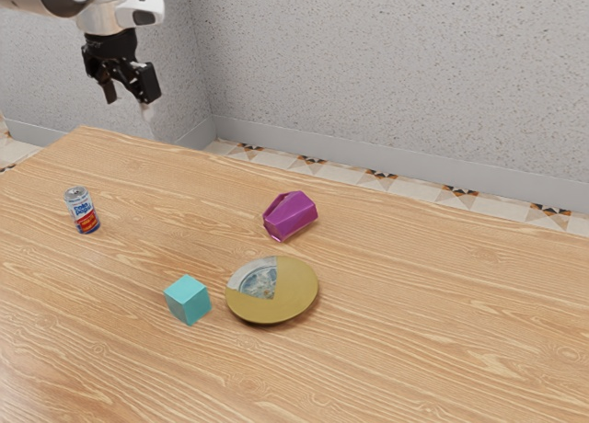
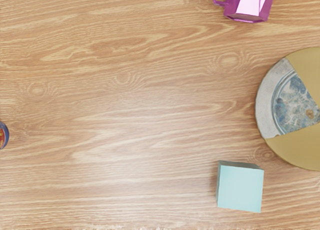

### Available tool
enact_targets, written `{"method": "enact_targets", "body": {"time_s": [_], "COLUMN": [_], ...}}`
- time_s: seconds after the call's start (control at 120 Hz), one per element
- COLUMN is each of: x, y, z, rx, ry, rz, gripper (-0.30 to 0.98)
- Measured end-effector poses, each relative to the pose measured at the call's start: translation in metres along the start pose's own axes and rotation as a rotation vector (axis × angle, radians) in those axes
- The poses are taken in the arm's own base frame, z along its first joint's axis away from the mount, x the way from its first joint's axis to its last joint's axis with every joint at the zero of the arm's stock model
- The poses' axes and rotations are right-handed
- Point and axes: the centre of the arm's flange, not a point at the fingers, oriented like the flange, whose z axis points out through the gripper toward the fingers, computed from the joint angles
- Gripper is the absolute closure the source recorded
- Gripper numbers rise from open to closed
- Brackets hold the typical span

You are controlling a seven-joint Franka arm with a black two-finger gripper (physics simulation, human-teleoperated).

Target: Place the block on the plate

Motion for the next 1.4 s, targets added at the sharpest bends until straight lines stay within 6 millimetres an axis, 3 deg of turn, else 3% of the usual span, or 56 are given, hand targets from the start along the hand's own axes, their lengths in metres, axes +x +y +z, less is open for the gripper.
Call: {"method": "enact_targets", "body": {"time_s": [0.092,0.158,0.35,0.475,0.567,0.817,1.058,1.4], "x": [0.0,0.004,0.005,-0.001,-0.006,-0.015,-0.024,-0.048], "y": [0.003,0.018,0.098,0.126,0.121,0.077,0.09,0.093], "z": [0.005,0.02,0.114,0.16,0.182,0.216,0.251,0.295], "rx": [-0.007,-0.022,-0.078,-0.114,-0.126,-0.122,-0.117,-0.119], "ry": [-0.013,-0.035,-0.114,-0.117,-0.108,-0.079,-0.091,-0.11], "rz": [-0.004,0.003,0.089,0.092,0.057,-0.053,-0.043,-0.06], "gripper": [0.0,0.0,0.0,0.0,0.0,0.0,0.0,0.0]}}
